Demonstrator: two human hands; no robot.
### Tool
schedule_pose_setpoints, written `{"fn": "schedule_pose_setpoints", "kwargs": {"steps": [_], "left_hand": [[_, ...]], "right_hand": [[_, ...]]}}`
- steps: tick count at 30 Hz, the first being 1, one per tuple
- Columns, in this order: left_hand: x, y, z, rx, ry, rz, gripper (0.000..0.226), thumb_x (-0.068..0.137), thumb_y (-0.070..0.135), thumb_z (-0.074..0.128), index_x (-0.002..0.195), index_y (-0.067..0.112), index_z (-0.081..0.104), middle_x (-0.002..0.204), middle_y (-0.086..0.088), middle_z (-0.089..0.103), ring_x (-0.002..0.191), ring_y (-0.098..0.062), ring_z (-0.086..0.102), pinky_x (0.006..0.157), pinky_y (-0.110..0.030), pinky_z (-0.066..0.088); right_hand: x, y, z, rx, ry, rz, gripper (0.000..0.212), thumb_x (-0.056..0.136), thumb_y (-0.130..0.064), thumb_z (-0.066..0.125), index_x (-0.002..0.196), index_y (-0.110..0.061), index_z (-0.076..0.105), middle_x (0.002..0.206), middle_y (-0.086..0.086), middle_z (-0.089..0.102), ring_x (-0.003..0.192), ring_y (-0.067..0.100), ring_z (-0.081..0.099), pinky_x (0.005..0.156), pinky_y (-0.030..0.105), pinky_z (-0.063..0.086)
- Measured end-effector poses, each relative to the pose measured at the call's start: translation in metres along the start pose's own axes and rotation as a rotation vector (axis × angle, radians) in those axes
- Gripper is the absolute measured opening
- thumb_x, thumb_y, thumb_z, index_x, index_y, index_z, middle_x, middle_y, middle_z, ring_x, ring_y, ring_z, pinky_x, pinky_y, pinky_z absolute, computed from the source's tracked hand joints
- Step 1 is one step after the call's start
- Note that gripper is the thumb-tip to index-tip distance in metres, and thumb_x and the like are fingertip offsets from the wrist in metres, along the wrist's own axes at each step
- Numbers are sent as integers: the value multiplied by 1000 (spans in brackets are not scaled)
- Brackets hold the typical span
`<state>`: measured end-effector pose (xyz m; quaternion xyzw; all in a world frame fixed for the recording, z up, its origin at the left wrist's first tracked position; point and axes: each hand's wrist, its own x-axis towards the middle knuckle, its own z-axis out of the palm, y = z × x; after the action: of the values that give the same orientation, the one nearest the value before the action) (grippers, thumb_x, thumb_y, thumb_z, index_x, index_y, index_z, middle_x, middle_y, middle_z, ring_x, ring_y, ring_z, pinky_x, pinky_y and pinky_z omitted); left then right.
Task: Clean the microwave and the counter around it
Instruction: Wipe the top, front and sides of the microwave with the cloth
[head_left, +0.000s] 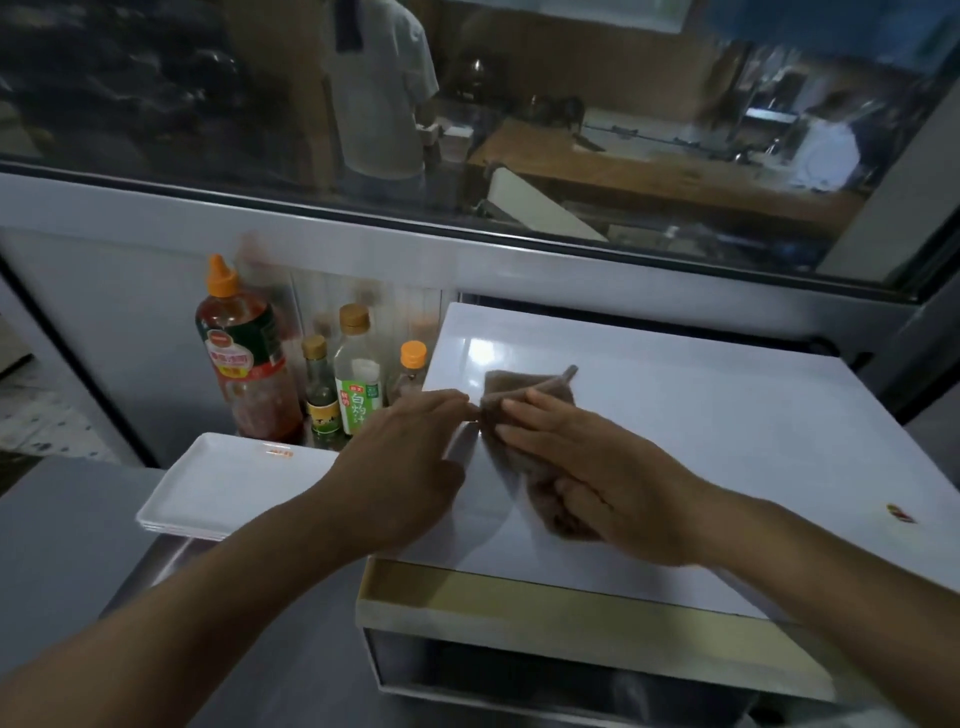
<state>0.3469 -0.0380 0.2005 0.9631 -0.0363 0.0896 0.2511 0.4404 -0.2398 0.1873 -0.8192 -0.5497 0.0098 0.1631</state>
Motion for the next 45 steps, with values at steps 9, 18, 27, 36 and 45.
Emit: {"fn": "schedule_pose_setpoints", "kwargs": {"steps": [9, 18, 27, 36, 45], "left_hand": [[13, 10, 9, 231, -33, -120, 43, 81, 24, 62, 122, 23, 53, 131, 4, 49, 117, -18, 47, 99, -38, 41], [28, 53, 36, 103, 2, -25, 37, 85, 24, 62, 121, 19, 58, 134, 1, 53, 123, -23, 46, 104, -44, 36], [42, 74, 49, 253, -51, -114, 30, 84, 27, 57, 114, 24, 56, 120, 6, 57, 109, -20, 50, 93, -40, 43], [64, 121, 79, 260, -88, -5, 31, 92, 32, 49, 123, 31, 50, 135, 9, 46, 120, -20, 44, 98, -37, 36], [72, 154, 97, 272, -102, -16, 41, 90, 32, 53, 131, 30, 46, 141, 10, 42, 127, -17, 41, 105, -39, 34]], "right_hand": [[28, 79, -32, -91, 0, 308, 54, 95, -10, 38, 148, -14, 26, 157, 2, 18, 145, 14, 12, 117, 26, 9], [-69, 51, -37, -1, 19, 77, 50, 92, -9, 43, 141, -14, 37, 153, 1, 26, 144, 15, 19, 117, 29, 17], [-70, 81, -48, -160, 8, 265, 52, 91, -10, 39, 143, -7, 35, 154, 11, 26, 144, 22, 19, 117, 34, 13], [-124, 128, -76, -140, 49, 297, 51, 93, -13, 42, 144, -12, 35, 154, 9, 27, 143, 22, 22, 115, 38, 21], [-186, 114, -58, -185, 81, 299, 62, 89, -39, 26, 145, -15, 30, 153, 4, 28, 141, 21, 24, 115, 40, 23]]}}
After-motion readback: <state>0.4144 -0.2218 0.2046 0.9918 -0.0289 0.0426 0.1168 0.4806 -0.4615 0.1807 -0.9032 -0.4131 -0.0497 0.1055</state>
